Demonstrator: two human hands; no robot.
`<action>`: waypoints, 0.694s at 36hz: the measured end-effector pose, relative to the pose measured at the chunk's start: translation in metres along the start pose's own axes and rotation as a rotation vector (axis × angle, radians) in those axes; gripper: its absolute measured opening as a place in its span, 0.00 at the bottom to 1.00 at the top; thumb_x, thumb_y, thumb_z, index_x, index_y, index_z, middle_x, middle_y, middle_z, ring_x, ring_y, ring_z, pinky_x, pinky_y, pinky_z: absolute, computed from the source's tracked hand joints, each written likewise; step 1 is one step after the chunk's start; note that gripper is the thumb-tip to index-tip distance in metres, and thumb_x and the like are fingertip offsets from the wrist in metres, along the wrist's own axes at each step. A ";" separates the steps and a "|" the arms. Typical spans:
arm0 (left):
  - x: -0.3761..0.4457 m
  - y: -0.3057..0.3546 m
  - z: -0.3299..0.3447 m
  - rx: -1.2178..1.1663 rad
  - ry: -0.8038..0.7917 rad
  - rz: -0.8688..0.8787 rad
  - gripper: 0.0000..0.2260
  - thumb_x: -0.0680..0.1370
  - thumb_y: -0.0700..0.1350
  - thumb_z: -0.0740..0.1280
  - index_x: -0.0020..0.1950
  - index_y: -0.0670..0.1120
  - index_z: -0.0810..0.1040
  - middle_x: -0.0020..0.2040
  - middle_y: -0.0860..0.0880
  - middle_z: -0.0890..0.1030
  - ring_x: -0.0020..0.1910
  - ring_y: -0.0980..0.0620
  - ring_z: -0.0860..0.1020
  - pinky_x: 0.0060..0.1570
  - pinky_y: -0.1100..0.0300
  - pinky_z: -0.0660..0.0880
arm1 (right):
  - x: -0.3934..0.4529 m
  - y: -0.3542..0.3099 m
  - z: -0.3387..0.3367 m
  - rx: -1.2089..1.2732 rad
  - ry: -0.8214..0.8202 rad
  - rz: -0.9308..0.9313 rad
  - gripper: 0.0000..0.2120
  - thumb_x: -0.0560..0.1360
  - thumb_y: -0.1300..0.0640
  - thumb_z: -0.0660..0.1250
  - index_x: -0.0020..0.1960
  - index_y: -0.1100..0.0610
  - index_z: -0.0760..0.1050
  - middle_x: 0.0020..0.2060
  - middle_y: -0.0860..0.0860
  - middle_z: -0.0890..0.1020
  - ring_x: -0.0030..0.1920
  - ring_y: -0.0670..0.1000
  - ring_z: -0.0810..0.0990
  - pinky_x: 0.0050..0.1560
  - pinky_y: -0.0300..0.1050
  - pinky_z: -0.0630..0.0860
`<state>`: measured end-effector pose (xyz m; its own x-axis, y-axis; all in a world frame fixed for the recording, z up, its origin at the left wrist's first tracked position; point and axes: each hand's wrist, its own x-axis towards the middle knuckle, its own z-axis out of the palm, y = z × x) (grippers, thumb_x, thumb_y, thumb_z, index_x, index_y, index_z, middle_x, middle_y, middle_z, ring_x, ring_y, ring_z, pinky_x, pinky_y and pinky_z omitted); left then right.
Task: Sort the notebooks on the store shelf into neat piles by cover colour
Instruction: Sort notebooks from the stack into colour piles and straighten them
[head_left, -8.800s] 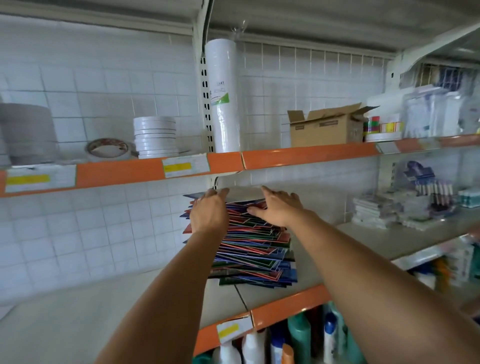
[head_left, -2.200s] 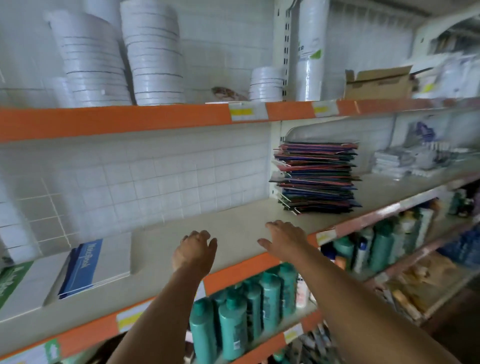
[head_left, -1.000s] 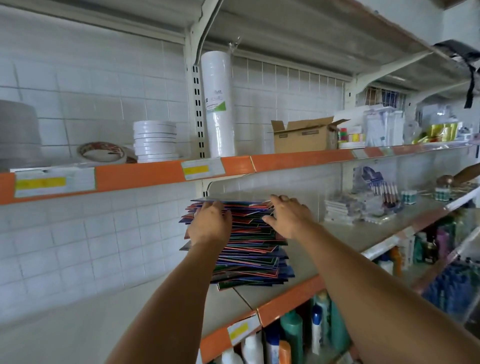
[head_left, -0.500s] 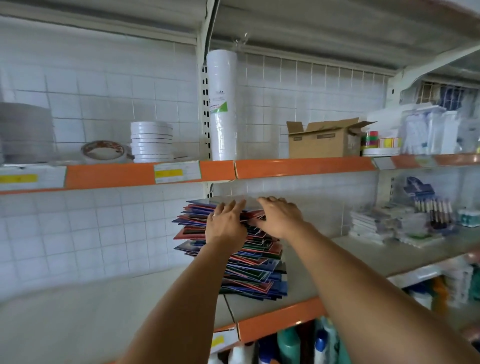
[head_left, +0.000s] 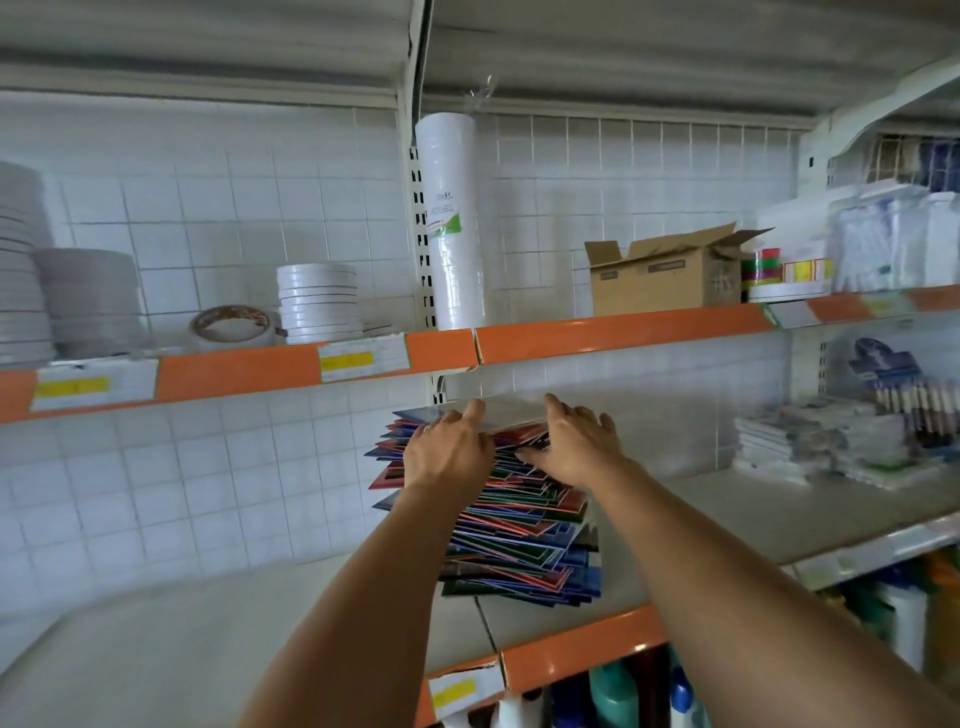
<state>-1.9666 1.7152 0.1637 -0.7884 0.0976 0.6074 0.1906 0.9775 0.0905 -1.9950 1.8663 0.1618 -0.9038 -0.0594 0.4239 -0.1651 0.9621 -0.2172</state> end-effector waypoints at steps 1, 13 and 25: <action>0.000 -0.001 -0.001 0.015 -0.009 0.008 0.17 0.81 0.49 0.54 0.70 0.50 0.62 0.61 0.45 0.76 0.54 0.43 0.77 0.51 0.49 0.75 | 0.000 -0.001 0.000 0.000 0.007 0.004 0.45 0.74 0.37 0.65 0.78 0.57 0.47 0.75 0.56 0.62 0.74 0.57 0.59 0.74 0.58 0.52; 0.008 -0.002 0.008 0.291 -0.020 -0.052 0.14 0.82 0.48 0.59 0.67 0.49 0.71 0.62 0.46 0.72 0.63 0.45 0.73 0.67 0.49 0.65 | 0.001 -0.005 -0.002 -0.048 0.004 0.005 0.48 0.72 0.36 0.66 0.78 0.55 0.42 0.69 0.56 0.71 0.73 0.56 0.63 0.74 0.63 0.46; 0.001 -0.011 -0.010 0.217 -0.046 0.013 0.13 0.84 0.50 0.52 0.63 0.46 0.67 0.58 0.46 0.77 0.54 0.44 0.78 0.44 0.52 0.74 | 0.003 -0.011 -0.009 -0.306 0.076 -0.058 0.20 0.77 0.45 0.64 0.65 0.53 0.73 0.67 0.53 0.70 0.68 0.55 0.65 0.73 0.59 0.50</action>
<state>-1.9636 1.7025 0.1708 -0.8132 0.1137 0.5707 0.0741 0.9930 -0.0924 -1.9922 1.8582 0.1726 -0.8626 -0.1073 0.4944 -0.0784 0.9938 0.0788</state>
